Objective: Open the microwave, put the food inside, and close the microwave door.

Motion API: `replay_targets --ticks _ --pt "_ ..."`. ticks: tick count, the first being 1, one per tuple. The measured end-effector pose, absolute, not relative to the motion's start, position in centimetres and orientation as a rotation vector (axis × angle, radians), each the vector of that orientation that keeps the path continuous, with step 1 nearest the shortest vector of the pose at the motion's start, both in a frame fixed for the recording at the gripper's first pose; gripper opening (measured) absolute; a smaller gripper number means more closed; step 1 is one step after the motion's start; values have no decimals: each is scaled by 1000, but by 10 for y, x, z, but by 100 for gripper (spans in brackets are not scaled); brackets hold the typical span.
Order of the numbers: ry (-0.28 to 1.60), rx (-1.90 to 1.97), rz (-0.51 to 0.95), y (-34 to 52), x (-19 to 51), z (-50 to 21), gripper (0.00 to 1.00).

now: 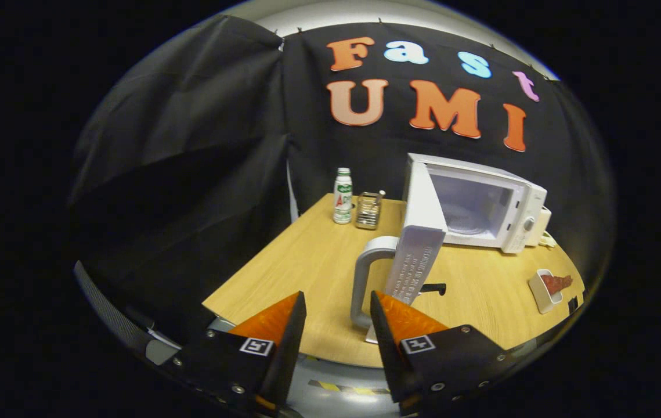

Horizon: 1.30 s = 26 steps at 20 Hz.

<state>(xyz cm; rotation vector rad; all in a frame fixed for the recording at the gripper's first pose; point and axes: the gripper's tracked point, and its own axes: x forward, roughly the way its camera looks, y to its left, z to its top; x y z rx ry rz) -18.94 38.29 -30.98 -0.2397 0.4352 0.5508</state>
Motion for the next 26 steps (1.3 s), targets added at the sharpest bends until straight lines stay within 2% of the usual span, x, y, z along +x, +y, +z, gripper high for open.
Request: replay_targets --ticks 4,5,10,14,20,26 --pt "436 -195 666 394 -212 -287 94" --pt "441 -180 685 393 -213 -279 97" --pt "415 -130 711 378 -200 -227 98" --pt "336 -116 673 353 -162 -173 98" --pt "199 -94 511 274 -69 -108 98" --pt "173 -128 312 147 9 -107 98"
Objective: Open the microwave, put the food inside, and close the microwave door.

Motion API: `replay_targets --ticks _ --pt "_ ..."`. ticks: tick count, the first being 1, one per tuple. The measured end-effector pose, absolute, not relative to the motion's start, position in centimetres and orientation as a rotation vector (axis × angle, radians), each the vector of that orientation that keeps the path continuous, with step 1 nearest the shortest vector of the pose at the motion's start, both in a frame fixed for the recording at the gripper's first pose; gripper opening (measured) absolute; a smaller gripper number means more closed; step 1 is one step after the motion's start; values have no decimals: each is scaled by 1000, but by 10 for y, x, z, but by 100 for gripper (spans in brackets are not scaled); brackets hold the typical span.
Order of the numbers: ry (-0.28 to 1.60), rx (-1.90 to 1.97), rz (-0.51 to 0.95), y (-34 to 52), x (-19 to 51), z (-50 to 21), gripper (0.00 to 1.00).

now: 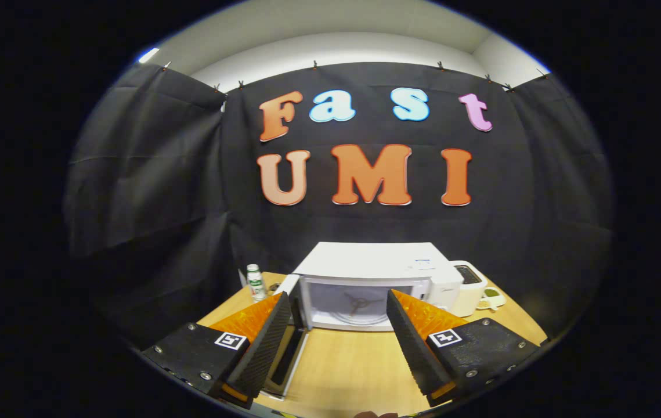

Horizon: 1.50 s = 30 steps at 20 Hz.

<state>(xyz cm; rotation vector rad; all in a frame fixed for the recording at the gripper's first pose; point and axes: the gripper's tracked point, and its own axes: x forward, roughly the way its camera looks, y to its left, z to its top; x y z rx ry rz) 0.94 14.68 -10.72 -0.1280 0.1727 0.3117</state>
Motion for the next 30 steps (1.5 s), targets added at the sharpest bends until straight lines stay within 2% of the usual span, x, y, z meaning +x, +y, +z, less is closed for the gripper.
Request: replay_targets --ticks 6,14,27,29,30 --pt "199 -170 127 14 54 -131 98" --pt "272 -107 -12 -108 61 -197 98" --pt "508 258 28 -147 76 -354 99" --pt "543 311 47 -144 75 -369 94" --pt "558 333 59 -140 74 -374 86"
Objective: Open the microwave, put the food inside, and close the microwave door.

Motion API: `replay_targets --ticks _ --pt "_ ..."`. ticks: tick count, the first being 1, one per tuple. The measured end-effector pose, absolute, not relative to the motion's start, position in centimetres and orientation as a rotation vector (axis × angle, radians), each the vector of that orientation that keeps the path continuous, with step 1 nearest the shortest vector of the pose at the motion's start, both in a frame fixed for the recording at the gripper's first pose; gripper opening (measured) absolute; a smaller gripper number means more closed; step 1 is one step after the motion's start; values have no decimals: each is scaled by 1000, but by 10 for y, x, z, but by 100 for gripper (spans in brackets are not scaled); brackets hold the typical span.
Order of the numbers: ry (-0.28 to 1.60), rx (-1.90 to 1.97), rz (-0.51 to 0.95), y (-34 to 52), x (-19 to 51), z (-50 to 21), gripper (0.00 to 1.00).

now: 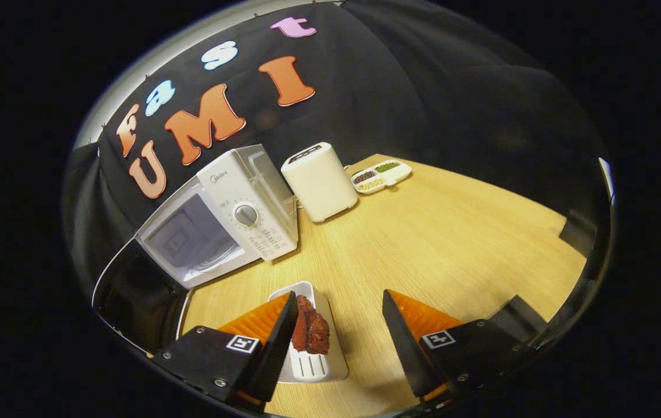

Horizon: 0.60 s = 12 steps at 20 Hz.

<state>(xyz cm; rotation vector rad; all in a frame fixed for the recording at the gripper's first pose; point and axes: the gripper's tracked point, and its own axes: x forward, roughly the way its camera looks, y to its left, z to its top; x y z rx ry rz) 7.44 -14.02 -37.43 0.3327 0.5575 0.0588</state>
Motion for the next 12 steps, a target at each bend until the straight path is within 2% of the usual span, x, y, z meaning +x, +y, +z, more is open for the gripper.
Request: replay_targets --ticks 1,2,3,4,5,6,8,12 --pt "568 349 75 -136 73 -378 82" --pt "568 362 86 -133 71 -379 72" --pt "567 373 101 -129 70 -378 66" --pt "566 379 105 -127 70 -376 51" --pt "564 379 102 -125 71 -374 44" --pt "563 373 101 -122 71 -374 32" --pt "570 355 96 -119 73 -371 18" --pt "563 296 47 -121 75 -357 9"
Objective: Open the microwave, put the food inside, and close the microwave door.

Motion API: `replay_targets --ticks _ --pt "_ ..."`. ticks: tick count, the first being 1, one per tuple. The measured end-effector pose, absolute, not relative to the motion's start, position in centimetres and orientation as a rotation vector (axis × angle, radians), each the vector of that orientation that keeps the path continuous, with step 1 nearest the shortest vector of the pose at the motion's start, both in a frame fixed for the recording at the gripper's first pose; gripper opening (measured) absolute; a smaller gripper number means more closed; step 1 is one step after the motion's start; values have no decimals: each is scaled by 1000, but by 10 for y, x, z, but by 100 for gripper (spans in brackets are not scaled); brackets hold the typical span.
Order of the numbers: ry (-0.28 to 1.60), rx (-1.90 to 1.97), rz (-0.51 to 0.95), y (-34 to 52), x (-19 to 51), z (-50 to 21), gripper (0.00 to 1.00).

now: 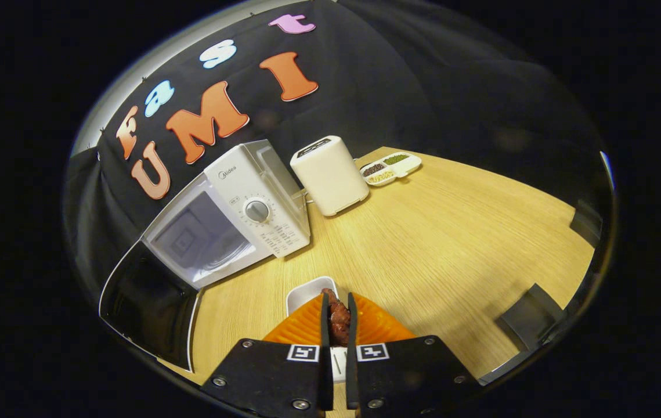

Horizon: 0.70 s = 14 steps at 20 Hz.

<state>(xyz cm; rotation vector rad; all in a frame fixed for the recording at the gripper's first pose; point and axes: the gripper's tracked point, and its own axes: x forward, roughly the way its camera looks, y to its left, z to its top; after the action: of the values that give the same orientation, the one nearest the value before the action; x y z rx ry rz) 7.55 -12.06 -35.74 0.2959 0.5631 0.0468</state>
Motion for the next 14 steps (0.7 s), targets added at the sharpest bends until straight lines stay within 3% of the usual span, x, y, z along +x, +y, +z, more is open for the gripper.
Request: replay_targets --ticks 14 --pt "465 267 70 -30 47 -256 9"
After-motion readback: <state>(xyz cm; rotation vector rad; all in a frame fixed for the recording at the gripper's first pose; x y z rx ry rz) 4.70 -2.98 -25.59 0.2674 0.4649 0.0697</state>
